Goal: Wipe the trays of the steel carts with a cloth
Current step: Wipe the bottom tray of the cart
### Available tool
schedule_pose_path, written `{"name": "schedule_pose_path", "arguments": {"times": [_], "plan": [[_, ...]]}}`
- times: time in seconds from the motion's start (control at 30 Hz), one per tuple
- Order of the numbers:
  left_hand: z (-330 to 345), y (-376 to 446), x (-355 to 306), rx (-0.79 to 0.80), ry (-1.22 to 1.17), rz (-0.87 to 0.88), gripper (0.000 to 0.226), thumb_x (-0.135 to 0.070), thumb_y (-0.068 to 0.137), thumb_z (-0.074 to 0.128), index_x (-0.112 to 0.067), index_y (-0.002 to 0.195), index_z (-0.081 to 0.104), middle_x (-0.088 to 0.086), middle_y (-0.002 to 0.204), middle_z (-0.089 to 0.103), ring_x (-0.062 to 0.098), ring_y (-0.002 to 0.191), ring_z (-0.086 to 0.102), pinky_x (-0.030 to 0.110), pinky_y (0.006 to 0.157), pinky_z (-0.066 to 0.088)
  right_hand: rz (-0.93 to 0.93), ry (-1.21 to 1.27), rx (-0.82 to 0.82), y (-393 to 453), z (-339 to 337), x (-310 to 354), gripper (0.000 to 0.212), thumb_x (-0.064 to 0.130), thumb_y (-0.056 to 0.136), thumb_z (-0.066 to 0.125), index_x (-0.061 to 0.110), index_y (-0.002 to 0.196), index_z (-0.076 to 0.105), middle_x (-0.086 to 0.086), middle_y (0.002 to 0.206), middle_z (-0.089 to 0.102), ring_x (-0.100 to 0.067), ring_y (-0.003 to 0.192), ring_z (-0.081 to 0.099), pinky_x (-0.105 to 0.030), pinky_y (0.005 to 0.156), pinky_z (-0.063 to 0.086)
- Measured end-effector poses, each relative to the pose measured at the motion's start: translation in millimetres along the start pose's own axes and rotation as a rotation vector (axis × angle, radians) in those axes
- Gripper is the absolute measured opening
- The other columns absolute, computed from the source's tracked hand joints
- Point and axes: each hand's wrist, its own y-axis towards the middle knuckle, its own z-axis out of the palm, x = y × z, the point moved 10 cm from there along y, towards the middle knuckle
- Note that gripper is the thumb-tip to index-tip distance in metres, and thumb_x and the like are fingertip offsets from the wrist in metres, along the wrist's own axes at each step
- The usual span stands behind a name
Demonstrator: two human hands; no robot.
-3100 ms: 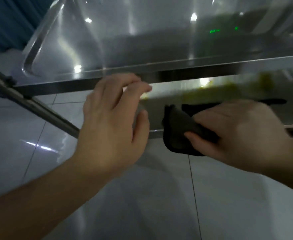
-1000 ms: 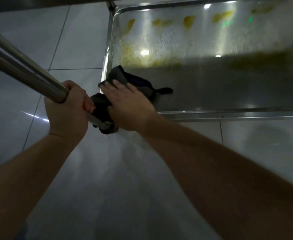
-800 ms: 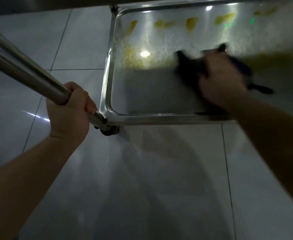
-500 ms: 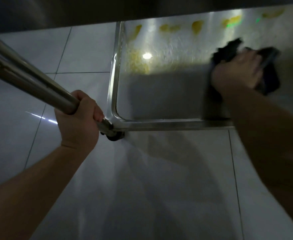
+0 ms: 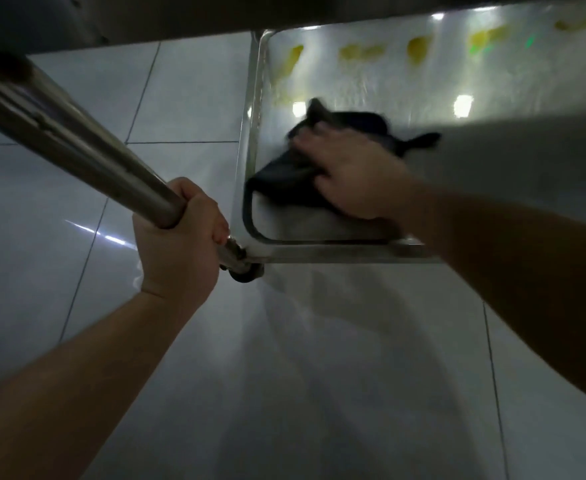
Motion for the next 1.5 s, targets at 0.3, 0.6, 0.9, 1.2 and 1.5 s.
{"name": "schedule_pose_path", "arguments": {"times": [0.3, 0.6, 0.9, 1.2, 1.5], "plan": [[2, -1, -1, -0.017, -0.059, -0.025, 0.020, 0.003, 0.079, 0.049, -0.012, 0.067, 0.041, -0.002, 0.046, 0.040, 0.014, 0.043, 0.040, 0.026, 0.048, 0.039, 0.660, 0.068, -0.092, 46, -12, -51, 0.069, 0.040, 0.106, 0.031, 0.011, 0.166, 0.012, -0.006, 0.175, 0.009, -0.030, 0.161, 0.003, -0.054, 0.127, 0.005], [-1, 0, 1, -0.002, -0.039, -0.053, 0.017, 0.002, 0.079, 0.051, -0.011, 0.070, 0.044, -0.001, 0.048, 0.043, 0.013, 0.043, 0.041, 0.028, 0.047, 0.040, -0.155, 0.078, 0.110, 30, 36, 98, 0.060, 0.036, 0.105, 0.037, 0.040, 0.164, 0.023, 0.012, 0.175, 0.008, -0.015, 0.161, 0.000, -0.046, 0.128, 0.000], [-7, -3, -3, -0.072, 0.059, -0.068, 0.022, 0.005, 0.083, 0.052, -0.010, 0.068, 0.047, 0.001, 0.049, 0.048, 0.016, 0.046, 0.048, 0.031, 0.055, 0.050, -0.126, 0.122, 0.188, -56, 38, 82, 0.055, 0.047, 0.111, 0.021, 0.041, 0.165, 0.014, 0.017, 0.173, 0.007, -0.006, 0.159, -0.004, -0.038, 0.128, -0.006], [-33, -21, 0, -0.242, 0.446, -0.237, 0.012, -0.029, 0.084, 0.061, -0.019, 0.079, 0.066, -0.013, 0.061, 0.065, -0.002, 0.059, 0.062, 0.035, 0.069, 0.053, 0.147, 0.003, 0.141, -162, 0, -76, 0.066, 0.053, 0.099, 0.010, 0.043, 0.164, 0.003, 0.017, 0.173, 0.000, -0.001, 0.154, -0.012, -0.038, 0.128, -0.004], [-26, -77, 56, 0.436, 1.059, -0.989, 0.048, -0.059, 0.091, 0.074, -0.017, 0.113, 0.070, 0.003, 0.104, 0.078, 0.024, 0.095, 0.076, 0.035, 0.074, 0.059, 0.224, 0.035, 0.068, -177, -5, -101, 0.077, 0.069, 0.095, -0.004, 0.038, 0.166, 0.003, 0.018, 0.172, 0.003, 0.002, 0.151, -0.012, -0.037, 0.127, -0.003]]}}
